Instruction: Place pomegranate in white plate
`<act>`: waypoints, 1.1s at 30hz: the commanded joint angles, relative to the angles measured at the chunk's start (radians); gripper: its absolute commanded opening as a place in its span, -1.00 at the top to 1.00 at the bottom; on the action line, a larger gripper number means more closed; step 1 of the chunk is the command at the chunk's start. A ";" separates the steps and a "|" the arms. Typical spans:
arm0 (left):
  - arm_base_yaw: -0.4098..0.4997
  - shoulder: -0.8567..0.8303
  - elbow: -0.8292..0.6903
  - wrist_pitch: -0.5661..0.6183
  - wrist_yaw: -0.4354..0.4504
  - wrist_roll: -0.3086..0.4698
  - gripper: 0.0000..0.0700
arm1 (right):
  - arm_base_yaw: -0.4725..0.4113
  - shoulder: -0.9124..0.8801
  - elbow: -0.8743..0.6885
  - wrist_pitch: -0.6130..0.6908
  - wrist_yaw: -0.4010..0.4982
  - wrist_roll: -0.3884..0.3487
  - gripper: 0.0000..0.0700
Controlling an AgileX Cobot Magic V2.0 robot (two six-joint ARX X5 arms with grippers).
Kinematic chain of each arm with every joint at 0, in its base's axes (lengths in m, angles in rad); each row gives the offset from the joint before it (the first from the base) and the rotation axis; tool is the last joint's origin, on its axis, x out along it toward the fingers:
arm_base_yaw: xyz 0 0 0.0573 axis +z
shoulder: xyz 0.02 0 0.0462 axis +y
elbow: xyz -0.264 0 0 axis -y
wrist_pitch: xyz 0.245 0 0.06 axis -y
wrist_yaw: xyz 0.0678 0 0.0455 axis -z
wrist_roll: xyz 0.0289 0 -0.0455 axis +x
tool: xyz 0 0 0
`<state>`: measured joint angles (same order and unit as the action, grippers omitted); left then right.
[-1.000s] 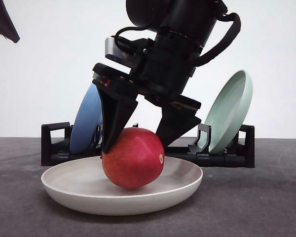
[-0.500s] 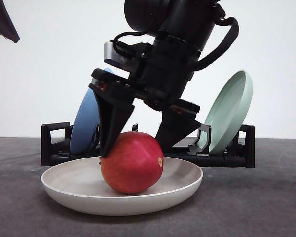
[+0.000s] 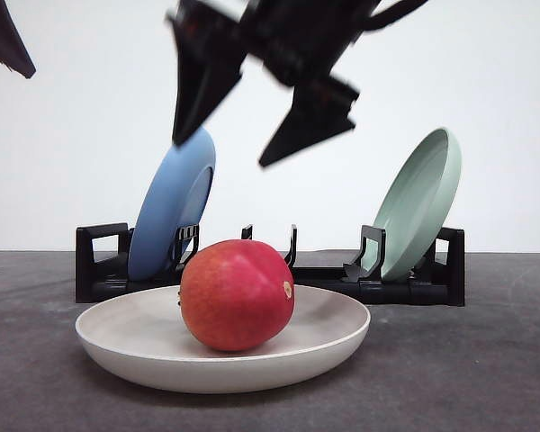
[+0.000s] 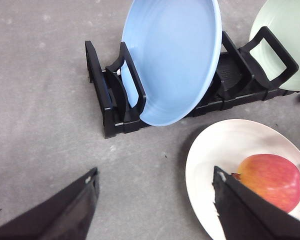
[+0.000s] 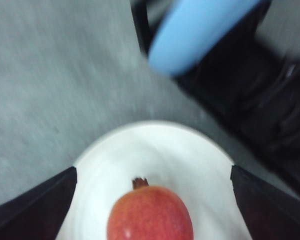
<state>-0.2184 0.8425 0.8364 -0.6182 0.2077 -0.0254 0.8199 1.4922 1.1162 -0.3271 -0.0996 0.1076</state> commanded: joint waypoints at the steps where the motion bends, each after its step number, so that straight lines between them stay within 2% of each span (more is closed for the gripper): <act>1: -0.002 0.007 0.005 0.007 0.001 0.010 -0.23 | -0.007 -0.028 -0.038 0.038 -0.012 -0.014 -0.77; 5: -0.002 0.007 0.005 0.008 0.001 0.010 -0.23 | -0.062 -0.134 -0.146 0.103 -0.052 -0.014 -0.77; 13: -0.002 0.007 0.005 0.009 0.001 0.010 -0.23 | -0.211 -0.349 -0.338 0.107 -0.141 -0.008 -0.77; 22: -0.002 0.007 0.005 0.000 0.001 0.010 -0.23 | -0.323 -0.560 -0.430 0.009 -0.138 -0.006 -0.76; 30: -0.002 0.007 0.006 -0.019 0.001 0.010 -0.23 | -0.366 -0.606 -0.447 -0.018 -0.132 -0.037 -0.75; 32: -0.002 0.007 0.006 -0.033 0.001 0.010 -0.20 | -0.366 -0.606 -0.447 -0.018 -0.134 -0.038 -0.66; 33: -0.002 0.007 0.006 -0.036 0.001 0.010 0.11 | -0.366 -0.606 -0.447 -0.016 -0.134 -0.036 -0.15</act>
<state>-0.2184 0.8425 0.8364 -0.6607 0.2077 -0.0236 0.4496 0.8829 0.6628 -0.3522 -0.2333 0.0851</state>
